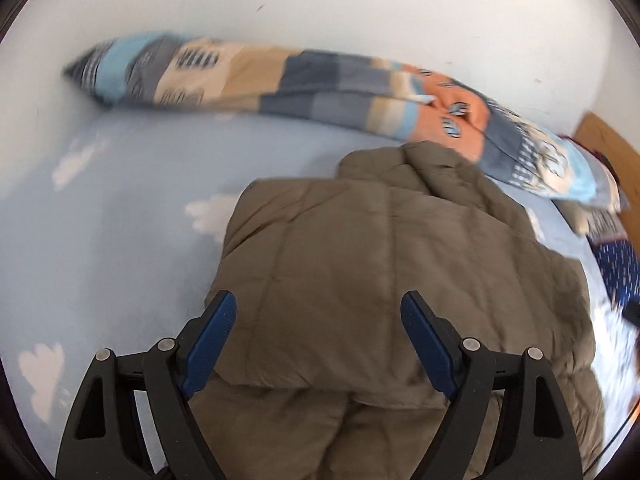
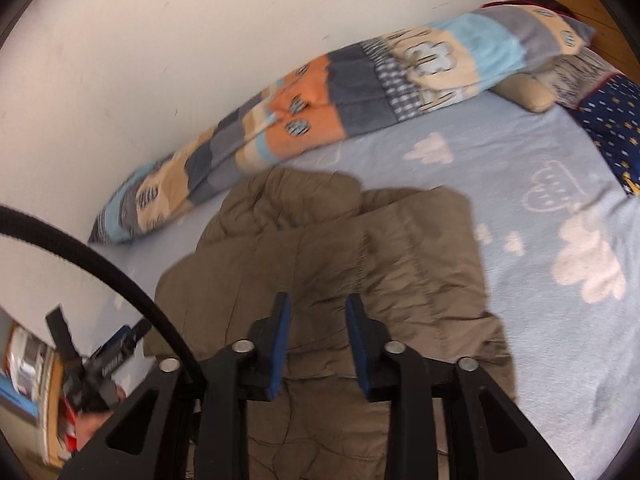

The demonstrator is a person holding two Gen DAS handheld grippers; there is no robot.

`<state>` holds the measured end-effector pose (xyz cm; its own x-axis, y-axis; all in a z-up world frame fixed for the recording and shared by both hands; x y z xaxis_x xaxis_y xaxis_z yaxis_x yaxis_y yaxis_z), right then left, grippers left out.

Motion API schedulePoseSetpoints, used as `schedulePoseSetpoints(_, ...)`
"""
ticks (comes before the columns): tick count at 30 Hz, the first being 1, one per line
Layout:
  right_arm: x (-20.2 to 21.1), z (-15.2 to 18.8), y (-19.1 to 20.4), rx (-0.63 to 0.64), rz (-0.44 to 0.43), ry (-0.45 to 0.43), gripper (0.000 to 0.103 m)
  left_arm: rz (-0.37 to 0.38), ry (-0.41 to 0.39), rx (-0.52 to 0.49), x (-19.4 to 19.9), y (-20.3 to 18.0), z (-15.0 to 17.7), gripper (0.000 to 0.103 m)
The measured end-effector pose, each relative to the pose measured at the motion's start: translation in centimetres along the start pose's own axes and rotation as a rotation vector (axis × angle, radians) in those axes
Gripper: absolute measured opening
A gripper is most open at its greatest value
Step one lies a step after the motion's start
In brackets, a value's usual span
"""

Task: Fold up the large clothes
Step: 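Open the left gripper and press the folded jacket flat with both tools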

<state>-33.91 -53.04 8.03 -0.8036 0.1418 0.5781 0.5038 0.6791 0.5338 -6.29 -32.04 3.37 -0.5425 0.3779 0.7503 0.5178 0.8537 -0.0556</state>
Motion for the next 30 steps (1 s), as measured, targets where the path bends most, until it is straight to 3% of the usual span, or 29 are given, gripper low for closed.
schedulePoseSetpoints(6,-4.1,1.0,1.6,0.072,0.02,0.054,0.023,-0.013,0.058,-0.006,-2.1,0.3,0.7,0.084)
schedulePoseSetpoints(15,-8.8,2.8,-0.5,0.032,0.082,0.149,0.023,-0.032,0.122,-0.04,-3.9,0.1,2.2,0.085)
schedulePoseSetpoints(25,-10.9,4.2,-2.6,-0.045,0.086,0.213,0.02,-0.039,0.145,-0.055,-4.6,0.0,2.9,0.086)
schedulePoseSetpoints(30,-10.3,3.9,-2.5,-0.08,0.068,0.213,0.02,-0.023,0.118,-0.027,-2.9,0.2,1.7,0.085)
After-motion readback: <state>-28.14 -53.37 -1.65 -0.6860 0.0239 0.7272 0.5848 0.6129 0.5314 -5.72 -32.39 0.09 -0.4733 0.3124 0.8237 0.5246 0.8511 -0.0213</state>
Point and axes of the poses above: each gripper's, at about its wrist camera, not at the fingertips, and x roughly against the way its jaws point, y to its left, z to its underside, the point moved 8 cm from there along -x, roughly the way its jaws point, and after that the axes turned 9 degrees about -z, right-handed, at the moved point
